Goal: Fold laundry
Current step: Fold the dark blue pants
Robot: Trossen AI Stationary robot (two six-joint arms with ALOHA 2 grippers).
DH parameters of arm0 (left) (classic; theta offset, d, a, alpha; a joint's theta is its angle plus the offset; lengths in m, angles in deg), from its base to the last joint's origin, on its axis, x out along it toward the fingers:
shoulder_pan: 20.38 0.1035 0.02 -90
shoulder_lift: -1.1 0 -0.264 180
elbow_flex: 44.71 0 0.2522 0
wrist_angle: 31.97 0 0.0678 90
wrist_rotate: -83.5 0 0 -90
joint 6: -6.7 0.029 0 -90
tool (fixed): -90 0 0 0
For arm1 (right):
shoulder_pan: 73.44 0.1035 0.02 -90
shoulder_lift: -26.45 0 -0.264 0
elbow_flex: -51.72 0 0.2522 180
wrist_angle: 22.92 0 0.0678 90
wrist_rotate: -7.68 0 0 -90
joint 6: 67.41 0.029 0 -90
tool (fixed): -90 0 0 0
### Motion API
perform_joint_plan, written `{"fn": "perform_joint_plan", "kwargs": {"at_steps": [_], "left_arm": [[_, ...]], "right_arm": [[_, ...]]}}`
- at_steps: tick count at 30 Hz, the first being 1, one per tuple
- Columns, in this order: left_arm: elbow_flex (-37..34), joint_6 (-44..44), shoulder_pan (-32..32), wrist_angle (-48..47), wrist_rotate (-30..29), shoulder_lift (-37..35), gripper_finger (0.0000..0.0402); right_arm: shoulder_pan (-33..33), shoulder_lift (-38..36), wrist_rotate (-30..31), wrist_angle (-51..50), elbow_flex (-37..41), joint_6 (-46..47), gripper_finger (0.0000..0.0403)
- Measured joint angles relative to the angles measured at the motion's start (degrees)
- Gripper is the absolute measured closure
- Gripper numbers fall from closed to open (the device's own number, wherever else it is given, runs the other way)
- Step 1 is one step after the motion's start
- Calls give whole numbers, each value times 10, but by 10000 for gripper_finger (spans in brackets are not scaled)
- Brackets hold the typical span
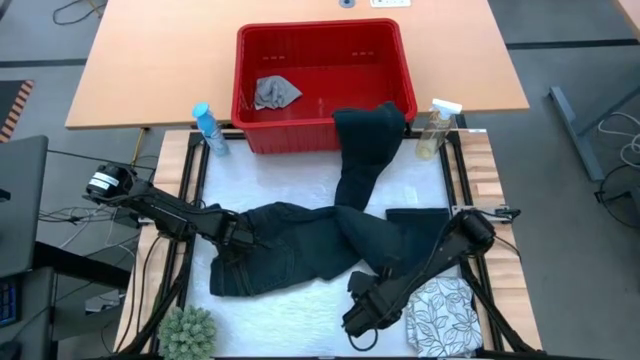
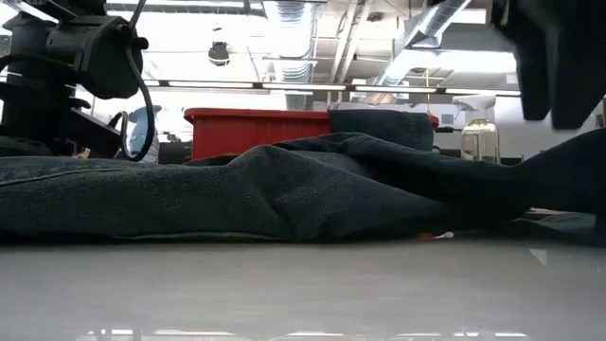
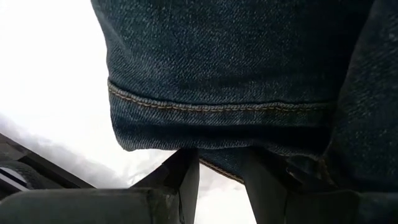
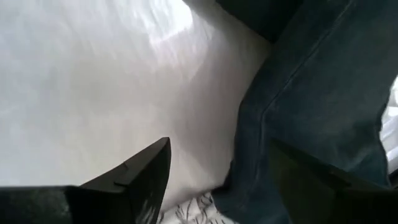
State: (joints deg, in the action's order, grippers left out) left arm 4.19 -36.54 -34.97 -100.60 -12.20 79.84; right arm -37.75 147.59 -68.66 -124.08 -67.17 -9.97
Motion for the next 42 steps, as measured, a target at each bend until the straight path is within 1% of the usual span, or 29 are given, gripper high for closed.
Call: {"fn": "perform_joint_plan", "kwargs": {"at_steps": [6,9,11,13,14,15,17,18,19,22,24,27,31,34,37,38,42], "left_arm": [[0,6,0,-4,10,0,295],[0,16,0,-8,9,0,295],[0,21,0,-11,9,0,295],[0,21,0,-11,9,0,295],[0,21,0,-11,7,0,295],[0,21,0,-11,6,0,295],[0,20,0,-11,3,0,295],[0,20,0,-12,2,0,295],[0,20,0,-12,1,0,295],[0,26,0,-17,-2,0,295],[0,27,0,-23,-9,0,295],[0,21,0,-29,-18,0,295],[-1,20,0,-30,-21,1,295],[-1,20,0,-35,-21,1,295],[-1,16,0,-43,-21,1,295],[-1,15,0,-46,-21,1,295],[-1,12,0,-53,-21,1,295]], "right_arm": [[0,1,0,35,72,37,112],[-5,1,8,26,100,86,114],[-10,1,13,1,103,111,129],[-17,0,16,-26,103,116,168],[-20,-1,16,-28,103,115,198],[-23,-3,15,-25,103,108,235],[-29,-7,9,-22,98,78,326],[-31,-8,1,-25,89,53,361],[-35,-9,-6,-27,76,26,376],[-49,-20,-25,-26,43,-42,378],[-60,-36,-27,-25,17,-83,378],[-81,-84,-29,-28,-5,-129,378],[-124,-164,-33,-26,-11,-149,378],[-164,-225,-23,-26,-11,-170,378],[-214,-280,24,-26,-11,-192,378],[-234,-296,31,-26,-11,-208,378],[-325,-349,36,-26,-11,-270,378]]}}
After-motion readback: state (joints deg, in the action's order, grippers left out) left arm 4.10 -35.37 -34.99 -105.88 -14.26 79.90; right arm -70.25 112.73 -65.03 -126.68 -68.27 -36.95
